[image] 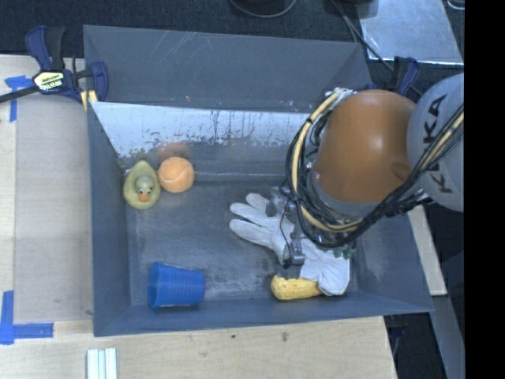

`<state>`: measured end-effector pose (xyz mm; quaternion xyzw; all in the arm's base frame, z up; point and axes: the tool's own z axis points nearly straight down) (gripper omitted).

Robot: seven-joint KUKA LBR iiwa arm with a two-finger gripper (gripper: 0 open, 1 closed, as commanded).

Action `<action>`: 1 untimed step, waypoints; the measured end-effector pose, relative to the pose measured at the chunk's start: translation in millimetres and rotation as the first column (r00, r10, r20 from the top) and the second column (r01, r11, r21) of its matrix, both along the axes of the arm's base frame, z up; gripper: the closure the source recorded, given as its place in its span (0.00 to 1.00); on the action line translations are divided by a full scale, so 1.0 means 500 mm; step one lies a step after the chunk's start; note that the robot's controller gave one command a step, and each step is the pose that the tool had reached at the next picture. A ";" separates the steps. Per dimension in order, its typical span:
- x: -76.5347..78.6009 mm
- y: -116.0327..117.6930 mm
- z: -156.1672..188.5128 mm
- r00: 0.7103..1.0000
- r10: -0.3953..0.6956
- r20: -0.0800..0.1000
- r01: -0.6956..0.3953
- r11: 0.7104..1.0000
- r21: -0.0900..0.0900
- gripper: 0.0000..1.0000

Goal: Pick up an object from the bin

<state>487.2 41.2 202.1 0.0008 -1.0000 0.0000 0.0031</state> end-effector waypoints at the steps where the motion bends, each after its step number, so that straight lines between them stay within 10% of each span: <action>1: 0.003 0.000 0.009 1.000 -0.002 0.009 0.002 1.000 0.001 0.00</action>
Offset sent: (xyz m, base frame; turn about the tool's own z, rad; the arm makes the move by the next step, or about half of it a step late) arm 0.0579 -0.0234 -0.1321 0.3645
